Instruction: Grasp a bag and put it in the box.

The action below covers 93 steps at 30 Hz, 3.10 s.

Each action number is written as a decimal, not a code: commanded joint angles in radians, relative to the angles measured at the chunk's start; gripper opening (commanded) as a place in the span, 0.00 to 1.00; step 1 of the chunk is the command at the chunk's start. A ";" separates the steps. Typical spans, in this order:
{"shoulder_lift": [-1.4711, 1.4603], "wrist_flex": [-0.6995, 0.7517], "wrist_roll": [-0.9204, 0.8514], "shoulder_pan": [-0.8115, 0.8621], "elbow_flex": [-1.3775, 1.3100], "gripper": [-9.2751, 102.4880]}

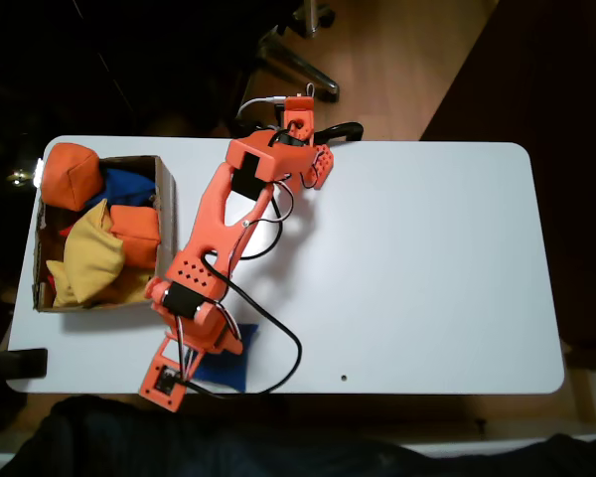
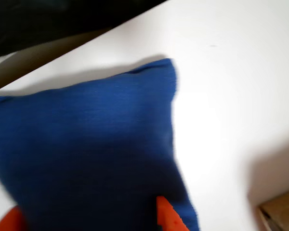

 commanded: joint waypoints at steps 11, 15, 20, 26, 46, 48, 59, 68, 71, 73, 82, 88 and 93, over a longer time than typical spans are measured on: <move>0.011 0.017 -0.020 0.023 -0.026 0.38; 0.017 0.020 -0.026 0.025 -0.025 0.33; 0.023 0.023 -0.031 0.028 -0.023 0.25; 0.037 0.023 -0.035 0.028 -0.011 0.17; 0.235 0.009 0.009 -0.043 0.189 0.08; 0.267 0.009 0.028 -0.057 0.209 0.08; 0.400 0.044 0.110 -0.124 0.264 0.08; 0.477 0.100 0.141 -0.147 0.264 0.08; 0.497 0.120 0.143 -0.147 0.264 0.08; 0.502 0.110 0.143 -0.138 0.276 0.08; 0.563 0.009 0.152 -0.098 0.374 0.09; 0.624 0.005 0.152 -0.101 0.449 0.09; 0.692 -0.011 0.166 -0.107 0.508 0.09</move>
